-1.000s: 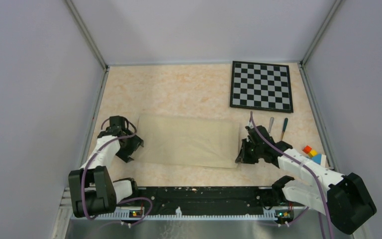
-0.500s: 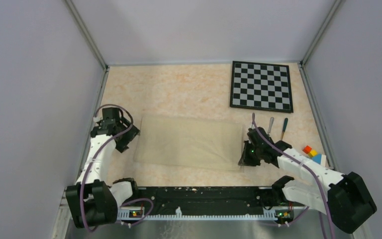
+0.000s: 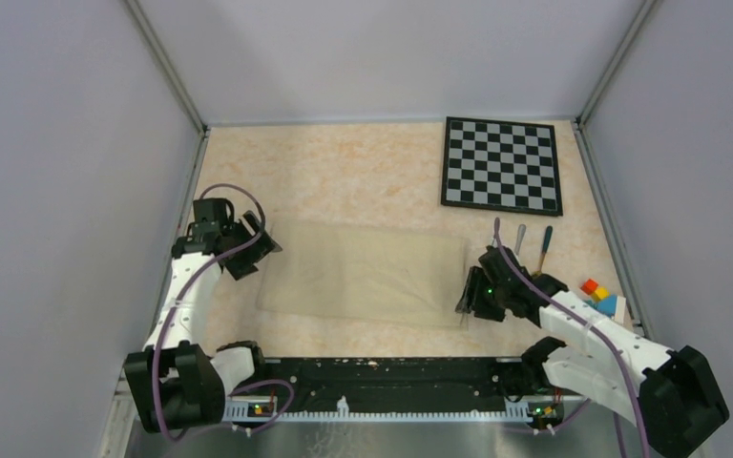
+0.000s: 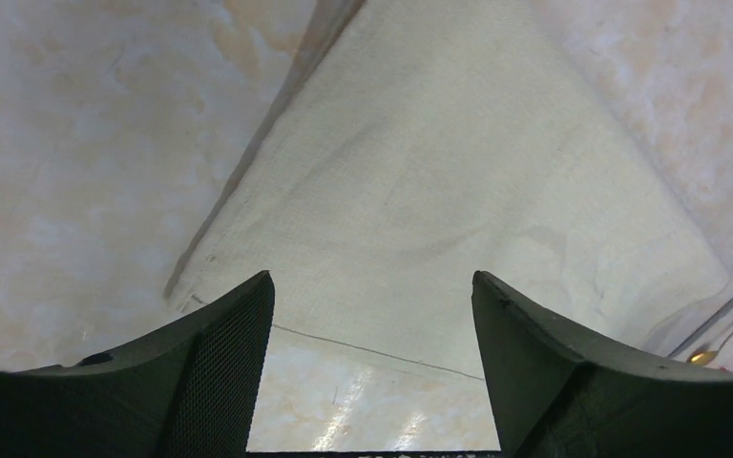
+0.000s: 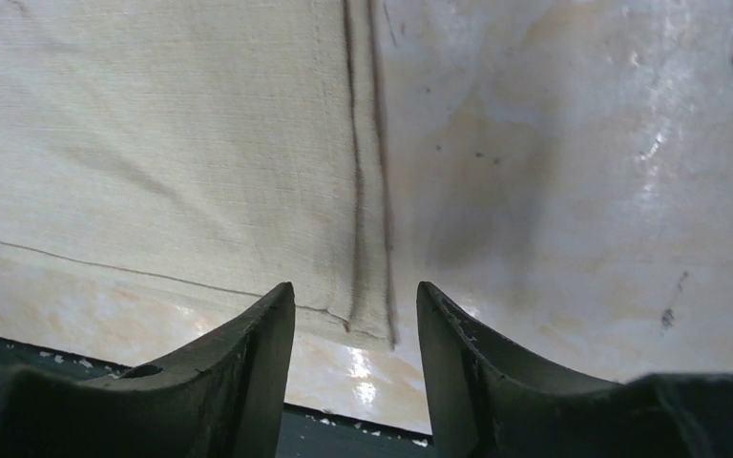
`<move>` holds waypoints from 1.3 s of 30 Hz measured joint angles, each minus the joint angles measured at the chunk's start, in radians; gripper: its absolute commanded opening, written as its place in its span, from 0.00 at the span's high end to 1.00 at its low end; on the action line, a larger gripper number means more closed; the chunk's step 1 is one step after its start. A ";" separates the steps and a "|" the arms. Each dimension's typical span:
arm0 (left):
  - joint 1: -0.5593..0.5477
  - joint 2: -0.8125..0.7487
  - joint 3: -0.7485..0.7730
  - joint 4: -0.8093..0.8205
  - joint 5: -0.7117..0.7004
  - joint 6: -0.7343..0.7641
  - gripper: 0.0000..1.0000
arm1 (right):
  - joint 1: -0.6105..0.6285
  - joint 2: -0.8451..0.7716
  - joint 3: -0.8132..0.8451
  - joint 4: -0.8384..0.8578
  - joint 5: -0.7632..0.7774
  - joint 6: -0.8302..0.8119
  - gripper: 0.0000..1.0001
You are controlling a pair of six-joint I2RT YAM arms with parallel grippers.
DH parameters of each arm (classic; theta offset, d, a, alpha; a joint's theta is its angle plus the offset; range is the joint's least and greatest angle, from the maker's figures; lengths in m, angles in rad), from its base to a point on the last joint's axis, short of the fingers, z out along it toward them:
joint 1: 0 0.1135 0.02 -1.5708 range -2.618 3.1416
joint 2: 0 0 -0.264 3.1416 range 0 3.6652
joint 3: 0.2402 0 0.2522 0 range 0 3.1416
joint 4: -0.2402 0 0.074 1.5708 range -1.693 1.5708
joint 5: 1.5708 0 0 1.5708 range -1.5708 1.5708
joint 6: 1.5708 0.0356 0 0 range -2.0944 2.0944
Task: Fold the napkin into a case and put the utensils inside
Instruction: Smooth out the rectangle-folded napkin at the center of the board.
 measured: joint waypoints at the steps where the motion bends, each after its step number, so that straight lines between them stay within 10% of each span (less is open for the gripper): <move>1: 0.000 -0.001 0.002 0.006 0.016 0.009 0.19 | 0.000 -0.003 -0.001 0.015 -0.005 -0.003 0.51; 9: -0.002 -0.048 0.005 0.021 0.111 0.041 0.18 | 0.138 0.137 0.046 0.035 0.084 0.043 0.52; 21: -0.002 -0.105 0.044 0.018 0.131 0.089 0.17 | 0.270 0.255 0.104 -0.029 0.266 0.180 1.00; 28: -0.003 -0.102 0.047 0.023 0.156 0.088 0.15 | 0.312 0.253 0.101 -0.027 0.316 0.208 1.00; 34: -0.003 -0.028 0.046 0.075 0.200 0.092 0.10 | 0.318 0.238 0.110 -0.059 0.344 0.212 0.47; 39: -0.003 0.064 -0.008 0.233 0.326 0.073 0.02 | 0.269 0.232 0.173 -0.119 0.324 0.091 0.35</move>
